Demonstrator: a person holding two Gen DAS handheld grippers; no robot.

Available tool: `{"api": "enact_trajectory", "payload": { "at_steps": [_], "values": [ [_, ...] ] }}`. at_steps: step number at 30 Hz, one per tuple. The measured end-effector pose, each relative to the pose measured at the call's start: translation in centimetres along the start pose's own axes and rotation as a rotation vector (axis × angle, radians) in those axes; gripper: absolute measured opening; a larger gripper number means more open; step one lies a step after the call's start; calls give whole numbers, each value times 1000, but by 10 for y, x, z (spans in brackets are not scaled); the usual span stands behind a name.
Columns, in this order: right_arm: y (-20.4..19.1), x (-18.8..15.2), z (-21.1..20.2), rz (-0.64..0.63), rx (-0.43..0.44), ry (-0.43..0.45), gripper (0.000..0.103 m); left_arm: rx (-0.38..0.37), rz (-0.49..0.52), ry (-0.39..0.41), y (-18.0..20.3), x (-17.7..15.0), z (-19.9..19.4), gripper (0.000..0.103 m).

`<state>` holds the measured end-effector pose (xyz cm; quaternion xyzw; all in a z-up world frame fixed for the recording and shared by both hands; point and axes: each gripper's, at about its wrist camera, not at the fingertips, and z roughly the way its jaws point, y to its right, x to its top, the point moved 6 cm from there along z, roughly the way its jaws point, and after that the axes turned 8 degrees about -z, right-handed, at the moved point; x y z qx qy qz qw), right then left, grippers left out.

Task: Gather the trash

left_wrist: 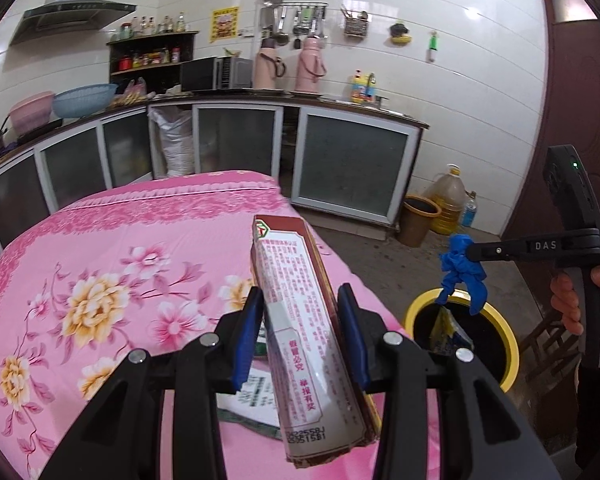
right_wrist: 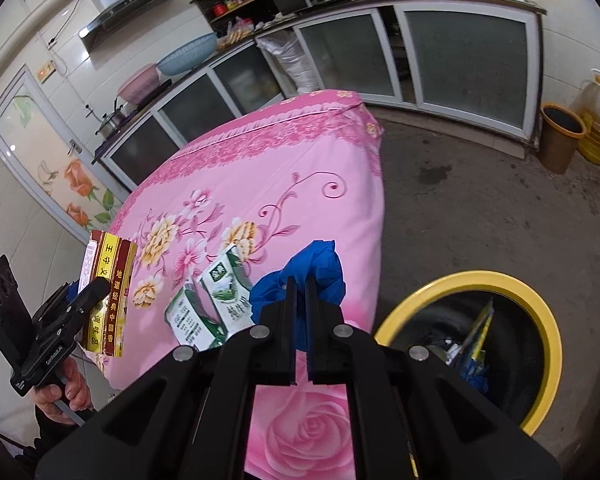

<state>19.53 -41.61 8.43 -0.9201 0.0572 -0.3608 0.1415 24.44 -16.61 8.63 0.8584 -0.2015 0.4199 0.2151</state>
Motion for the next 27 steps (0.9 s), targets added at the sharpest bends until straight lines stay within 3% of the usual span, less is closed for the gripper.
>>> {"api": "enact_trajectory", "payload": {
  "at_steps": [14, 27],
  "values": [
    [66, -35, -52, 90, -99, 72, 3, -139, 128, -36, 105, -2, 33, 36],
    [108, -71, -72, 139, -146, 82, 3, -208, 228, -84, 183, -20, 63, 37]
  ]
}}
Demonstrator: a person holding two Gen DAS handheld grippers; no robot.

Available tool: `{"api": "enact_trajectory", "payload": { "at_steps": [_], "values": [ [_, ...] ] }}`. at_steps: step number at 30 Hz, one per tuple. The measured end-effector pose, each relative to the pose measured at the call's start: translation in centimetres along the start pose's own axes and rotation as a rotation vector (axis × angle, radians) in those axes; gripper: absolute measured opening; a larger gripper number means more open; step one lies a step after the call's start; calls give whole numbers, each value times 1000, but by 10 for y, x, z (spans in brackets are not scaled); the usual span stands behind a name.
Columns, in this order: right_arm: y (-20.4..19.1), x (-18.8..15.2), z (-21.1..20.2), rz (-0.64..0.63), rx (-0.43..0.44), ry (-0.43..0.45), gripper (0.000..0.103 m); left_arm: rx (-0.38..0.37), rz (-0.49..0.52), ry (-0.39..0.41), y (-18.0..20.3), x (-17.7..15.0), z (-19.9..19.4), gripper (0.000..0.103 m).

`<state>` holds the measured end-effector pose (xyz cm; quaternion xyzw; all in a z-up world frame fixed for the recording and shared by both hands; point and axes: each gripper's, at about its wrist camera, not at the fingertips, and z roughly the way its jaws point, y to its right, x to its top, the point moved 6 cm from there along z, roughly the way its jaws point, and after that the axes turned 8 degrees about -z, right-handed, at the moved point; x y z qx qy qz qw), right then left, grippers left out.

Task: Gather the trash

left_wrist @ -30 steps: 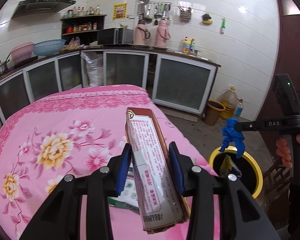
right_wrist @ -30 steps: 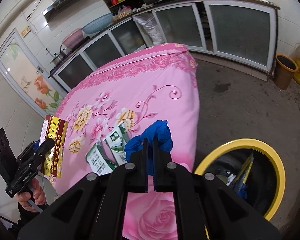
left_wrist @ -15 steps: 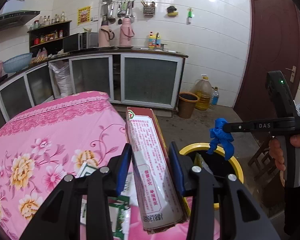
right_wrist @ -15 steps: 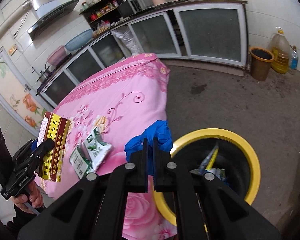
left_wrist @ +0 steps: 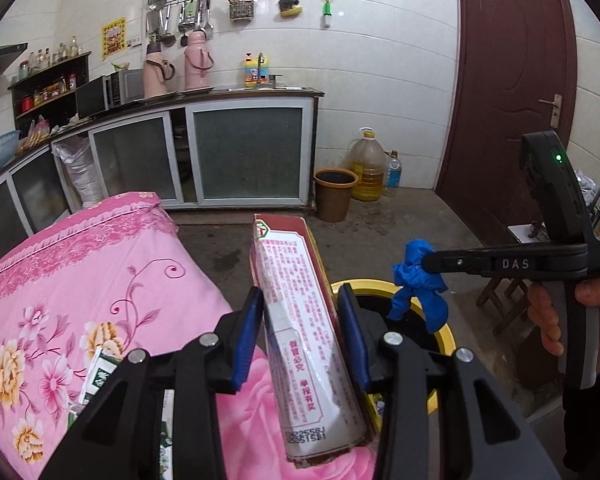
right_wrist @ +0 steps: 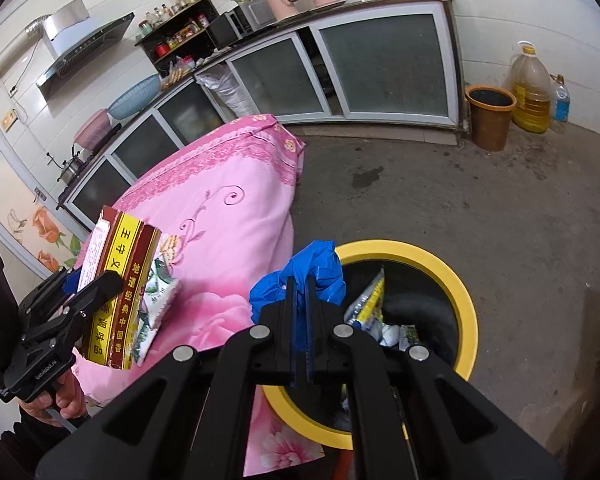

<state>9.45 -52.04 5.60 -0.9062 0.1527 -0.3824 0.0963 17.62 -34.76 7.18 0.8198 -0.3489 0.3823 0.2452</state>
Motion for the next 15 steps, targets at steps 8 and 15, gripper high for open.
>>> {"api": "enact_trajectory", "payload": {
  "at_steps": [8, 15],
  "values": [
    [23, -24, 4, 25, -34, -16, 3, -26, 33, -20, 22, 1, 19, 37],
    [48, -41, 15, 68, -61, -48, 3, -33, 57, -33, 38, -2, 36, 37]
  ]
}}
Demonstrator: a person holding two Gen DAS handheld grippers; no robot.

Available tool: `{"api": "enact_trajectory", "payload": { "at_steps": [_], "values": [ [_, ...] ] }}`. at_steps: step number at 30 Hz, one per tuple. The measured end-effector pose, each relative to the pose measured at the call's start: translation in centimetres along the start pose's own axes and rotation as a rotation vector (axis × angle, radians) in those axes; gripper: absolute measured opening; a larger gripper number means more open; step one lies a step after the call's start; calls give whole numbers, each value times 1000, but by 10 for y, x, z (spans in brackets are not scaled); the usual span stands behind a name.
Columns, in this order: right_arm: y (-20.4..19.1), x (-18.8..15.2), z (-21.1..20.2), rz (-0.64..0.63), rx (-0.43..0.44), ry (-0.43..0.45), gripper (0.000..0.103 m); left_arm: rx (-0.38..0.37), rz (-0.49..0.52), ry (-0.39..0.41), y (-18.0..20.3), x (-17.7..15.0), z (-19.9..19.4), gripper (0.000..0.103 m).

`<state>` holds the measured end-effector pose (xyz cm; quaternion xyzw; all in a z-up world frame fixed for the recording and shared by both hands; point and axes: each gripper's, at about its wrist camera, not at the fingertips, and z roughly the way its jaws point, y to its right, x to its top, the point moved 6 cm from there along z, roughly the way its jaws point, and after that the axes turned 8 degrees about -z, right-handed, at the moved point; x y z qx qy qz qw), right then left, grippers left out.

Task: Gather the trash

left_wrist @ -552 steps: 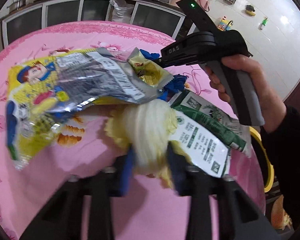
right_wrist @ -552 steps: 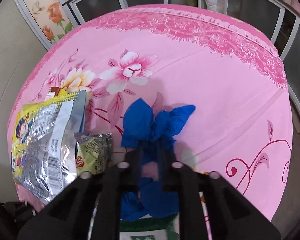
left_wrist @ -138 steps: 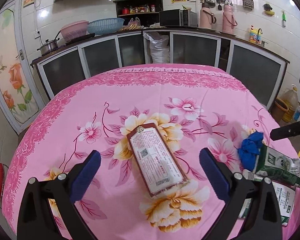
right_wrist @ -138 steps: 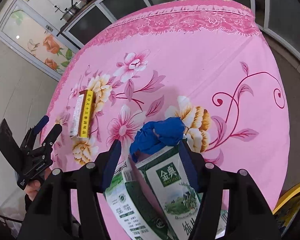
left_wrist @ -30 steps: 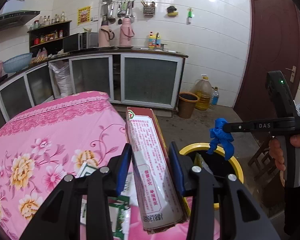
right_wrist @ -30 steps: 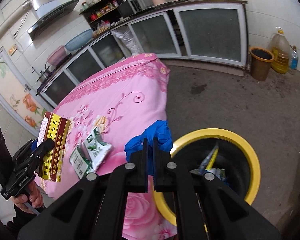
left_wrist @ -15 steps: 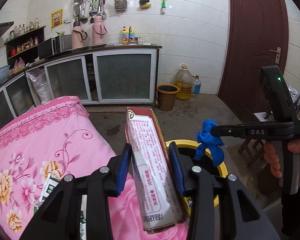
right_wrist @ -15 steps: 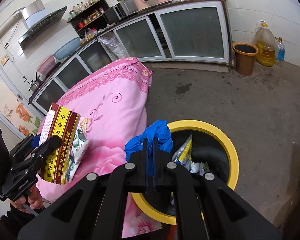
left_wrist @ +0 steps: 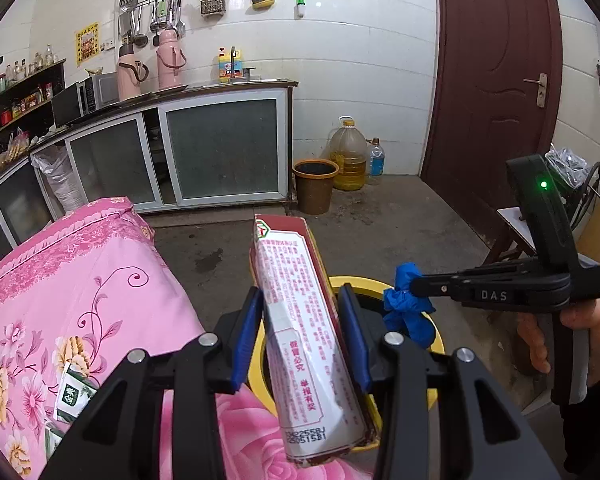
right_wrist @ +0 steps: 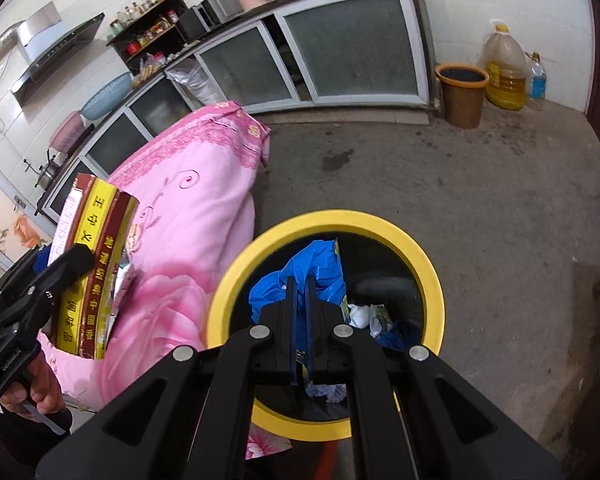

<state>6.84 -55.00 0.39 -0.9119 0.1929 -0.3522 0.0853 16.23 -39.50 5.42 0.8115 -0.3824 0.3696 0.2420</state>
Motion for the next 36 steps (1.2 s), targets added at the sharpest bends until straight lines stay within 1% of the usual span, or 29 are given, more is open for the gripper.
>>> {"api": "enact_trajectory", "payload": {
  "at_steps": [8, 15, 18, 19, 20, 21, 22, 23, 24, 25, 27, 30, 32, 34, 35, 36],
  "values": [
    [17, -13, 25, 26, -6, -53, 3, -10, 2, -23, 8, -2, 21, 38],
    [18, -14, 35, 32, -8, -75, 4, -17, -7, -42, 10, -4, 34, 42],
    [21, -14, 35, 42, -6, -84, 5, -16, -16, -43, 10, -6, 37, 48],
    [22, -14, 36, 44, -8, -89, 5, -17, -18, -43, 10, -6, 37, 56],
    [24, -15, 36, 47, -16, -93, 11, -13, -22, -37, 9, -6, 36, 74],
    [26, -15, 37, 51, -22, -96, 25, 0, -26, -23, 7, -5, 34, 83],
    [28, -16, 37, 57, -25, -97, 37, 4, -29, -9, 5, -4, 32, 87],
    [30, -16, 36, 74, -23, -86, 60, 3, -31, -2, 4, -4, 30, 89],
    [32, -16, 35, 87, -24, -75, 64, 2, -31, -4, 3, -4, 29, 91],
    [34, -16, 34, 91, -35, -75, 64, 8, -37, -1, 1, -4, 27, 96],
    [38, -17, 32, 96, -52, -69, 64, 23, -63, 15, -8, -3, 23, 95],
    [44, -18, 30, 123, -62, -65, 64, 25, -120, 27, -24, -1, 13, 95],
    [43, -18, 27, 109, -76, -58, 64, 26, -169, 57, -44, 2, -2, 95],
    [37, -16, 24, 80, -78, -48, 64, 45, -218, 78, -72, 3, -20, 95],
    [28, -14, 22, 50, -64, -41, 64, 50, -238, 88, -84, 2, -29, 95],
    [21, -12, 22, 24, -49, -38, 64, 65, -268, 105, -104, -1, -43, 95]
  ]
}}
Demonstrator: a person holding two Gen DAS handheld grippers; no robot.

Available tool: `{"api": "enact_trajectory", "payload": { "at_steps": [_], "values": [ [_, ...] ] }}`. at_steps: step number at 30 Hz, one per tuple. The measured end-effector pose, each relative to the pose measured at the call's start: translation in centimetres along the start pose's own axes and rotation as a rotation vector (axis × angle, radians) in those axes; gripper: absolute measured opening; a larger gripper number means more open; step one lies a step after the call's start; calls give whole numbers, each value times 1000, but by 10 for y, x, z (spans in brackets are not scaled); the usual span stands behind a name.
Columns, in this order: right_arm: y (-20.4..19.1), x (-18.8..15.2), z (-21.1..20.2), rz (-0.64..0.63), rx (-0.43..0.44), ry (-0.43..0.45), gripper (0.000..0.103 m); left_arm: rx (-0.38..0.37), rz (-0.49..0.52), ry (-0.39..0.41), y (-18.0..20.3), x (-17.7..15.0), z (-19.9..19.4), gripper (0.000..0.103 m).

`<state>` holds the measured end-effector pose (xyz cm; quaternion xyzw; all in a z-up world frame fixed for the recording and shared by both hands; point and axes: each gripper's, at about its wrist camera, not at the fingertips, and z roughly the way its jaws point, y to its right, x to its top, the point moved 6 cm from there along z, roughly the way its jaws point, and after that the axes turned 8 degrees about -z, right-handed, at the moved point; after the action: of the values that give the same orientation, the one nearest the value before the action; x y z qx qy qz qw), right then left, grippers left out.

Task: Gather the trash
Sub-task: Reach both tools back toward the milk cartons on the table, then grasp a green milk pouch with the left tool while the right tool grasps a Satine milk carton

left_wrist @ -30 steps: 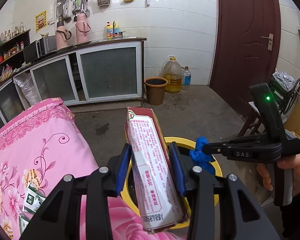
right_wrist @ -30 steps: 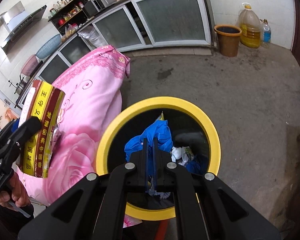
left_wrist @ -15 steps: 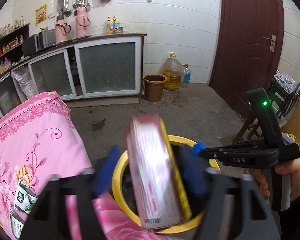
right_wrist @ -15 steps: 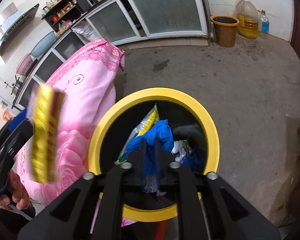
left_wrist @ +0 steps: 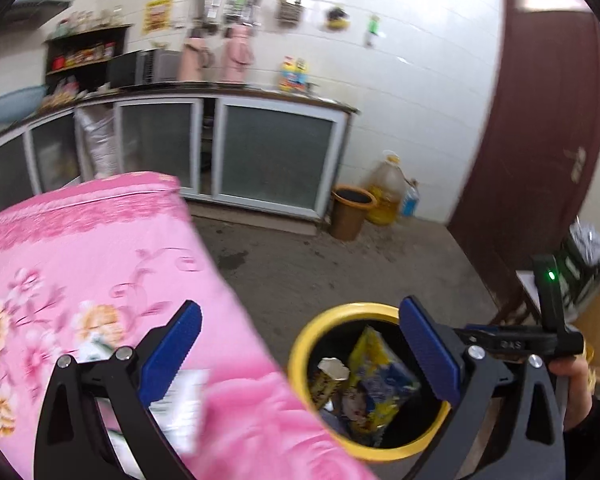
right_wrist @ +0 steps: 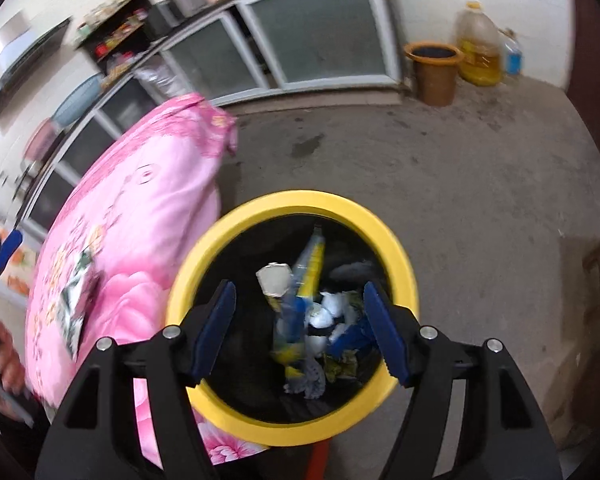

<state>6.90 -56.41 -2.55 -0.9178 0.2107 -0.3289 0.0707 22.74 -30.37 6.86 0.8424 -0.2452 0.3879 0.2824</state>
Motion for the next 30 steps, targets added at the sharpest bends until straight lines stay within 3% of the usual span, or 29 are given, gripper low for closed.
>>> {"api": "enact_trajectory", "payload": {
  "at_steps": [8, 15, 18, 23, 30],
  "values": [
    [-135, 16, 6, -444, 126, 21, 64, 214, -132, 77, -136, -3, -86, 95],
    [-260, 34, 39, -711, 239, -39, 65, 288, -237, 56, -202, -40, -126, 95],
    [-316, 36, 60, -850, 270, -120, 65, 290, -273, 47, -215, -56, -132, 95],
    [-372, 28, 97, -1044, 234, -276, 65, 291, -316, 38, -232, -75, -145, 95],
    [-387, 15, 143, -1137, 220, -466, 65, 303, -355, 47, -252, -86, -161, 95]
  ]
}}
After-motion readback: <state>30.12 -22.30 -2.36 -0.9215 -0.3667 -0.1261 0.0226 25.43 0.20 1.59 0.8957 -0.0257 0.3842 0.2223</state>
